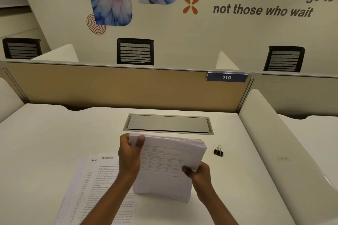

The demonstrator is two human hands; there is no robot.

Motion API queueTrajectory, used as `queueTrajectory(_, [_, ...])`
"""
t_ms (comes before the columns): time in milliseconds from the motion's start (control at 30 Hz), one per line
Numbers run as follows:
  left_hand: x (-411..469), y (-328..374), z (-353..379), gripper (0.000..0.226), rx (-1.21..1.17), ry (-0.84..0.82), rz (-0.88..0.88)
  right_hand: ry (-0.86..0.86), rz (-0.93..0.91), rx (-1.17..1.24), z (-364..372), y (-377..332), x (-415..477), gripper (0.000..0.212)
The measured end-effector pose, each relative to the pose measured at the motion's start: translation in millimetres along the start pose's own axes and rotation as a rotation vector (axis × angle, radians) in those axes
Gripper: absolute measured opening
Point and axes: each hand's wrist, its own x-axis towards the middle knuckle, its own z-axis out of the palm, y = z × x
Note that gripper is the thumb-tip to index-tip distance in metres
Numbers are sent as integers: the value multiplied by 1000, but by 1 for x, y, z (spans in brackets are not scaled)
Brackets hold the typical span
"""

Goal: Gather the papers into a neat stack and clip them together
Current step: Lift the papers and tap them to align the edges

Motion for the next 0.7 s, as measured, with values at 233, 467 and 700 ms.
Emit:
queueTrajectory(233, [18,-57,-26,74,59,-421,-208,51,54,35,9,-6,3,22])
queueTrajectory(467, [16,-68,-16,72,-61,-416,-234,112,34,100,11,-8,4,26])
queueTrajectory(700, [10,-69,-5,55,-174,-381,-236,157,-56,24,5,-8,2,33])
